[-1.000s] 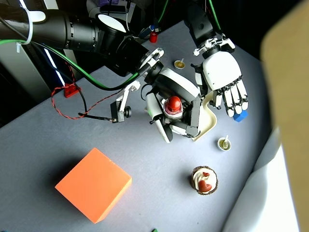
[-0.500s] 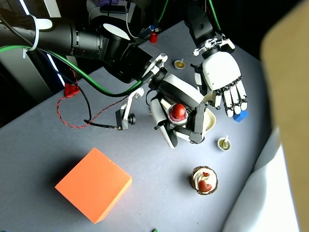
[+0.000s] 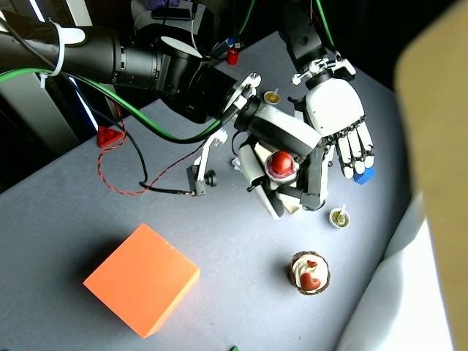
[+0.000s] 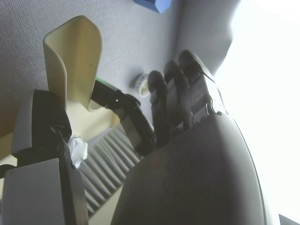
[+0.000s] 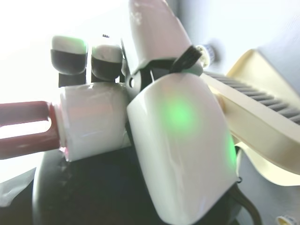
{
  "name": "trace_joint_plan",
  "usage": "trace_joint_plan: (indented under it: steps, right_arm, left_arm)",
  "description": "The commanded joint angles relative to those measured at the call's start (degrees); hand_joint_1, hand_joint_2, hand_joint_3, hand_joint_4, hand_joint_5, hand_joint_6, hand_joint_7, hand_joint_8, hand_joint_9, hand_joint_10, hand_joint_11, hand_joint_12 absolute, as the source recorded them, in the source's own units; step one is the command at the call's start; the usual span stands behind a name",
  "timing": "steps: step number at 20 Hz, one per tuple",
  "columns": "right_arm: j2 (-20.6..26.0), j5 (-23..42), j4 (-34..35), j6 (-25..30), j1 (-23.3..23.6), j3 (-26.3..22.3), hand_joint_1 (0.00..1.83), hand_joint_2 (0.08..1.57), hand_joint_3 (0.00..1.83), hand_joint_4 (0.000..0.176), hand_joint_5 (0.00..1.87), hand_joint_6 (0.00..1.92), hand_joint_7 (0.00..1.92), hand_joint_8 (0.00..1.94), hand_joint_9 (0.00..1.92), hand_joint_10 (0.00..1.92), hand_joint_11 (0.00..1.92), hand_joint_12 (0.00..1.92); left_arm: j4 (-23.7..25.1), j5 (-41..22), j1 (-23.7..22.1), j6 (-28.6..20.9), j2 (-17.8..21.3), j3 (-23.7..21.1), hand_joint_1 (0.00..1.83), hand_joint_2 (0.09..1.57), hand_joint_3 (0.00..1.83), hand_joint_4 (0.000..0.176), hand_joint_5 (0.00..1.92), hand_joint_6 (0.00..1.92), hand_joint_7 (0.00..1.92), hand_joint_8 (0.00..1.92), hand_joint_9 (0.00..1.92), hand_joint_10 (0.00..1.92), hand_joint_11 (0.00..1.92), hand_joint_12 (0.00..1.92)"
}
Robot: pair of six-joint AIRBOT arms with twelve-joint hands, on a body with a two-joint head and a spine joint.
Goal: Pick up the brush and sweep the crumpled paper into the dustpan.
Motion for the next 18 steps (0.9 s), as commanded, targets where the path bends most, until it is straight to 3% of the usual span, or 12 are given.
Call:
trace_joint_plan:
  steps: [1, 4, 8, 9, 10, 11, 18]
  right_arm:
    - [0.3, -3.8, -7.2, 0.4, 0.4, 0.5, 1.66, 1.14, 0.00, 0.165, 1.05, 1.92, 1.17, 1.94, 1.14, 1.92, 1.09, 1.92]
    - [0.3, -5.6, -9.5, 2.6, -0.1, 0.7, 1.67, 1.14, 0.00, 0.164, 1.05, 1.92, 1.15, 1.94, 1.13, 1.92, 1.09, 1.92]
    - [2.3, -7.0, -10.3, 1.3, 0.8, -1.4, 1.66, 1.15, 0.00, 0.163, 1.05, 1.92, 1.13, 1.94, 1.11, 1.92, 1.06, 1.92]
    - [3.4, -6.8, -10.3, -0.3, 0.9, -2.9, 1.67, 1.14, 0.00, 0.162, 1.05, 1.92, 1.12, 1.94, 1.10, 1.92, 1.06, 1.92]
    - [4.5, -6.7, -10.3, -2.0, 0.9, -4.4, 1.67, 1.15, 0.00, 0.162, 1.03, 1.92, 1.12, 1.94, 1.09, 1.92, 1.06, 1.92]
    - [5.3, -6.7, -10.2, -3.0, 0.9, -5.6, 1.67, 1.15, 0.00, 0.162, 1.03, 1.92, 1.11, 1.94, 1.09, 1.92, 1.06, 1.92]
    - [9.3, -7.0, 3.8, -18.4, 2.5, -12.9, 1.67, 1.14, 0.00, 0.163, 1.01, 1.92, 1.11, 1.94, 1.11, 1.92, 1.07, 1.92]
  left_arm:
    - [1.7, -4.5, -0.5, 0.5, 0.5, 0.0, 1.12, 1.10, 0.00, 0.000, 1.02, 0.92, 0.33, 0.00, 0.18, 0.00, 0.00, 0.48]
    - [1.7, -4.5, -0.6, 0.6, 0.5, -0.4, 1.10, 1.11, 0.00, 0.000, 1.00, 0.95, 0.31, 0.00, 0.17, 0.00, 0.00, 0.43]
    - [1.6, -4.6, -0.6, 0.7, 0.6, -1.0, 1.09, 1.11, 0.00, 0.000, 1.00, 0.95, 0.34, 0.01, 0.20, 0.00, 0.00, 0.43]
    - [1.4, -4.7, -0.6, 0.7, 0.7, -1.1, 1.07, 1.12, 0.00, 0.017, 0.98, 0.98, 0.33, 0.00, 0.18, 0.00, 0.00, 0.40]
    - [1.4, -4.7, -0.6, 0.7, 0.7, -1.1, 1.07, 1.12, 0.00, 0.018, 0.98, 0.98, 0.32, 0.00, 0.18, 0.00, 0.00, 0.39]
    - [1.4, -4.7, -0.6, 0.7, 0.7, -1.2, 1.08, 1.12, 0.00, 0.000, 0.98, 0.99, 0.32, 0.00, 0.17, 0.00, 0.00, 0.37]
    - [-0.1, -4.7, -0.6, 2.1, 0.9, -1.7, 1.08, 1.12, 0.00, 0.000, 0.97, 0.99, 0.31, 0.00, 0.15, 0.00, 0.01, 0.28]
